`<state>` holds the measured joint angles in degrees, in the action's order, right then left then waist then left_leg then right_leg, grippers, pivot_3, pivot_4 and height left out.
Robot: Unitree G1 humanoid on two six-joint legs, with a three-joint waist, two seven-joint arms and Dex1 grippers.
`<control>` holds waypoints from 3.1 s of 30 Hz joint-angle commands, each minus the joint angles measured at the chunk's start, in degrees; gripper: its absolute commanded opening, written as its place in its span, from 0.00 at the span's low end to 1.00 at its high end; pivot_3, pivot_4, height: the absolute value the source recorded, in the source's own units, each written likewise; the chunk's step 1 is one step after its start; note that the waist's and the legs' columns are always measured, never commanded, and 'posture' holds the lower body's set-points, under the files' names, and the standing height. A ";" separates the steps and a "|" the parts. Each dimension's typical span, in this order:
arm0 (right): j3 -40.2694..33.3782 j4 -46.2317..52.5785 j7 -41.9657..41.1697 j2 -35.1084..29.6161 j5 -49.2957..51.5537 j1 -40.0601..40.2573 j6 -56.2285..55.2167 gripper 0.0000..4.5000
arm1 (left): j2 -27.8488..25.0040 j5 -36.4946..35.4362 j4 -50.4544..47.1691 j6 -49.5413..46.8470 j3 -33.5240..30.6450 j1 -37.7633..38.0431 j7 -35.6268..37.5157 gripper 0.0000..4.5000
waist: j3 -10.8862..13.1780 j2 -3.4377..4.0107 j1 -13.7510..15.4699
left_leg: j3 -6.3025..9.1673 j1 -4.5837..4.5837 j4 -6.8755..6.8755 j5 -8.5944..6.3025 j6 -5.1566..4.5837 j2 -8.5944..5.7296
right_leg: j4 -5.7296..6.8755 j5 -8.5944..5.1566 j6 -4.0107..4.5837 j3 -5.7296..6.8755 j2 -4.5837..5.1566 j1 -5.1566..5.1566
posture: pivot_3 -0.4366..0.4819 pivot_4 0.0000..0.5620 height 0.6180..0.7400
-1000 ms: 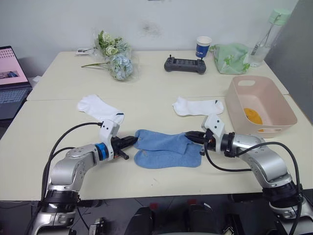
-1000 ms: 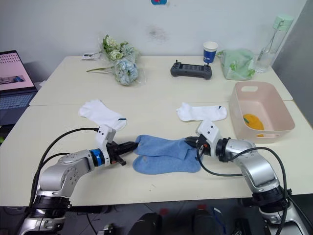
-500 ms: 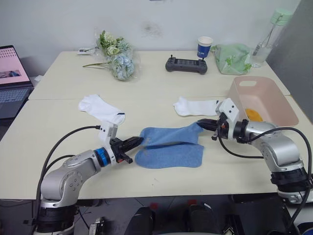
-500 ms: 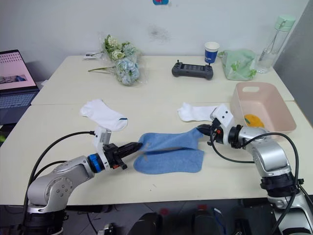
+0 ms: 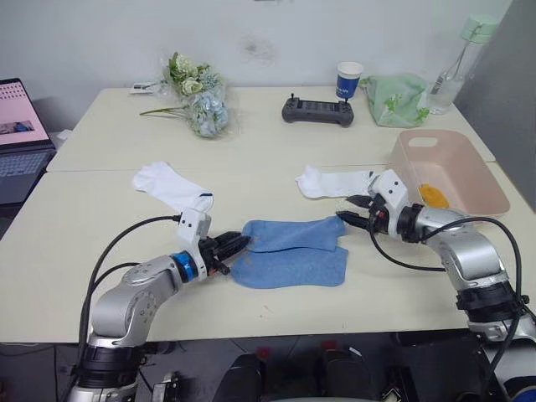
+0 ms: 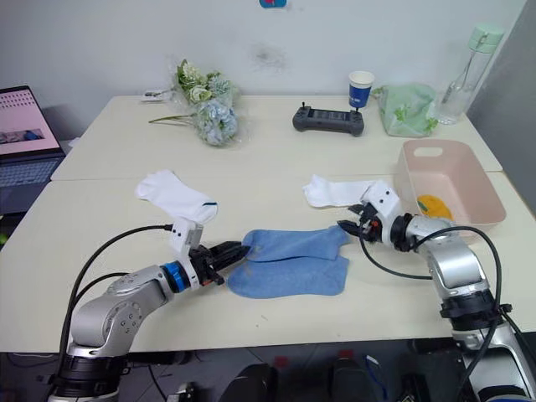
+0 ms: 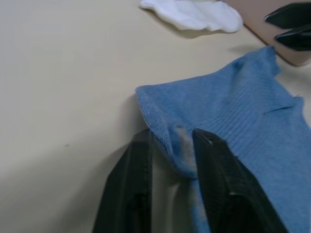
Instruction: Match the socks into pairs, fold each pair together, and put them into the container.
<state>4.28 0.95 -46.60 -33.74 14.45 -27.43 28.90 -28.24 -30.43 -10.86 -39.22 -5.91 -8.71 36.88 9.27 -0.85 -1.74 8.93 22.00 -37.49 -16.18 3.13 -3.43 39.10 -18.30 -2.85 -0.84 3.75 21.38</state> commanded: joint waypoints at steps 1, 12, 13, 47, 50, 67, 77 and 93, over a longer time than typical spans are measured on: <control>-1.93 8.85 -3.21 -2.02 3.76 1.34 1.26 0.79 | -2.77 0.60 0.32 2.97 -3.07 -0.72 1.60 0.57 | 0.00 0.00 -0.01 | 0.01 0.00 0.00 0.00 0.00 0.01 | 0.00 0.00 0.00 0.00 0.00 0.00 | 0.48 0.27 1.00; 9.78 17.33 -4.22 -4.24 -6.08 10.90 -8.68 0.79 | -10.38 13.88 0.23 27.42 6.80 -0.57 14.41 0.71 | 0.00 0.00 0.06 | -0.07 -0.10 0.29 0.01 0.01 -0.02 | -0.09 0.00 0.00 -0.01 0.10 -0.01 | 0.48 0.27 1.00; 10.16 17.11 -3.69 -3.79 -6.80 11.05 -9.12 0.79 | -10.00 15.07 0.30 28.59 7.93 -0.98 14.32 0.71 | 0.00 0.00 0.06 | -0.07 -0.09 0.29 0.01 0.01 -0.02 | -0.10 0.00 0.00 0.00 0.10 0.00 | 0.48 0.27 1.00; 6.60 11.44 -1.82 1.65 -7.76 6.37 -6.51 0.00 | -3.53 19.58 9.60 28.10 12.26 -8.01 14.35 0.00 | 0.00 0.00 -0.09 | -0.02 -0.12 0.31 0.01 0.01 0.00 | -0.04 0.00 0.00 0.02 -0.17 0.01 | 0.48 0.27 1.00; 7.12 12.65 -3.61 0.56 -6.86 6.19 -5.76 0.00 | -5.00 17.71 7.47 24.44 12.44 -7.63 16.75 0.00 | 0.00 0.00 -0.10 | -0.01 -0.12 0.32 0.01 0.01 0.02 | -0.04 0.00 0.00 0.02 -0.17 0.02 | 0.48 0.27 1.00; 7.36 14.36 -4.81 -0.30 -6.06 7.46 -5.55 0.00 | -8.58 15.77 -1.22 15.09 12.56 -3.57 17.38 0.00 | 0.00 0.00 -0.06 | -0.01 -0.13 0.31 0.01 0.01 0.02 | -0.04 0.00 0.00 0.00 -0.17 0.00 | 0.48 0.27 1.00; 7.65 14.23 -4.78 -0.19 -5.88 7.14 -5.80 0.00 | -7.10 17.60 1.47 19.66 12.90 -4.67 15.88 0.33 | 0.00 0.00 -0.04 | -0.02 -0.13 0.32 0.01 0.01 0.02 | -0.04 0.00 0.00 0.01 -0.17 0.00 | 0.48 0.27 1.00; 6.87 14.94 -4.44 0.43 -4.81 6.64 -4.73 0.00 | -6.94 19.21 5.15 22.25 14.49 -6.39 18.03 0.00 | 0.00 0.00 -0.08 | -0.03 -0.13 0.31 0.01 0.01 0.02 | -0.04 0.00 0.00 0.02 -0.17 0.01 | 0.48 0.27 1.00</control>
<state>12.50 13.41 -51.17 -33.47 8.23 -19.73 24.16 -35.02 -10.95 -4.97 -18.01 8.71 -14.59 54.61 9.27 -0.85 -1.82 8.91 21.87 -37.18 -16.17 3.14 -3.41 39.06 -18.31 -2.85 -0.83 3.58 21.39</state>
